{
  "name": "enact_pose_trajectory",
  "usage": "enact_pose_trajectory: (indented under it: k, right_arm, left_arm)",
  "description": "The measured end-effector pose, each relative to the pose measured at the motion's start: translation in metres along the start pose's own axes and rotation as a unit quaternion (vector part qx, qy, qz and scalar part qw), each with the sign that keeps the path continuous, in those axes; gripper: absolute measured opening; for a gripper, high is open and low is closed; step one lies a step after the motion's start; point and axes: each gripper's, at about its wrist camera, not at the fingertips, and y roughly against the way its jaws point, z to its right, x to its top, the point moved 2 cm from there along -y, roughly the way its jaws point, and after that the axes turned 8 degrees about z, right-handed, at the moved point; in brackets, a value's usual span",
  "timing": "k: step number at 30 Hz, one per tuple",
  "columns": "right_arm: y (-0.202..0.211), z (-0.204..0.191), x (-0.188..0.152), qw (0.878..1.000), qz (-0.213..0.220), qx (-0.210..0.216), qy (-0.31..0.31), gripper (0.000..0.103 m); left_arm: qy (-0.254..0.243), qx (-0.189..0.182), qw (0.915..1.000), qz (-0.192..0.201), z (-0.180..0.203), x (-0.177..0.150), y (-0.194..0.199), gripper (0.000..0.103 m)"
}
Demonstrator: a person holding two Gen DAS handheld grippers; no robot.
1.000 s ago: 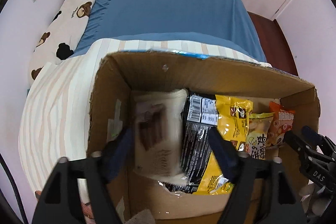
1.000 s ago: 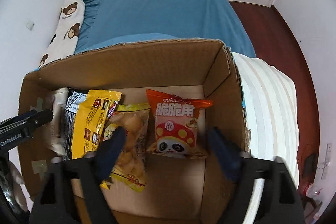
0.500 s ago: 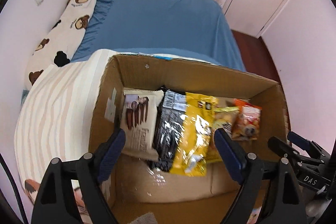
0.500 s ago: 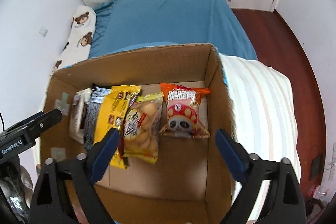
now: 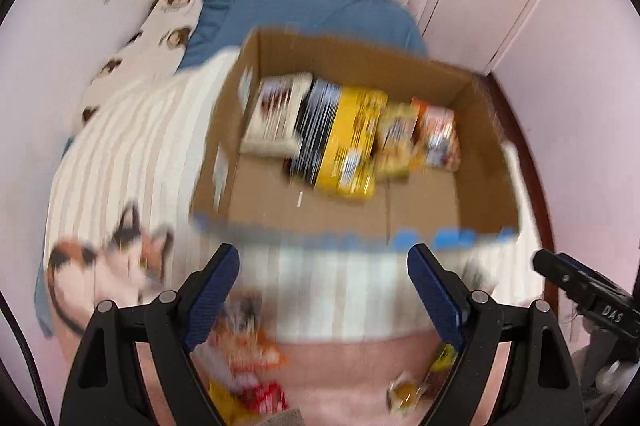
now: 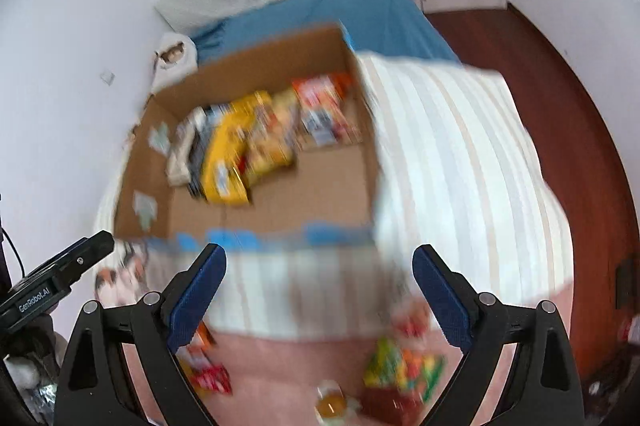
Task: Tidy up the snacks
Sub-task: 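Move both tools back from the box toward the remaining snacks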
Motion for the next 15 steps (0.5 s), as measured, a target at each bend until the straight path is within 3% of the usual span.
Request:
enact_pose_trajectory:
  k: [6, 13, 15]
  right_arm:
    - [-0.020, 0.071, -0.088, 0.995, -0.078, -0.039, -0.040, 0.096]
    - [-0.059, 0.117, -0.166, 0.985, -0.146, -0.047, -0.081, 0.096]
    - [-0.070, 0.123, -0.184, 0.983, -0.153, -0.045, -0.091, 0.083]
  left_arm:
    - [0.006, 0.028, 0.9982, -0.053, 0.002, -0.072, -0.023, 0.086]
    - [-0.002, 0.056, 0.9955, -0.077, 0.013, -0.120, -0.032, 0.086]
    - [0.001, 0.065, 0.9945, -0.082, 0.012, -0.132, -0.033, 0.086]
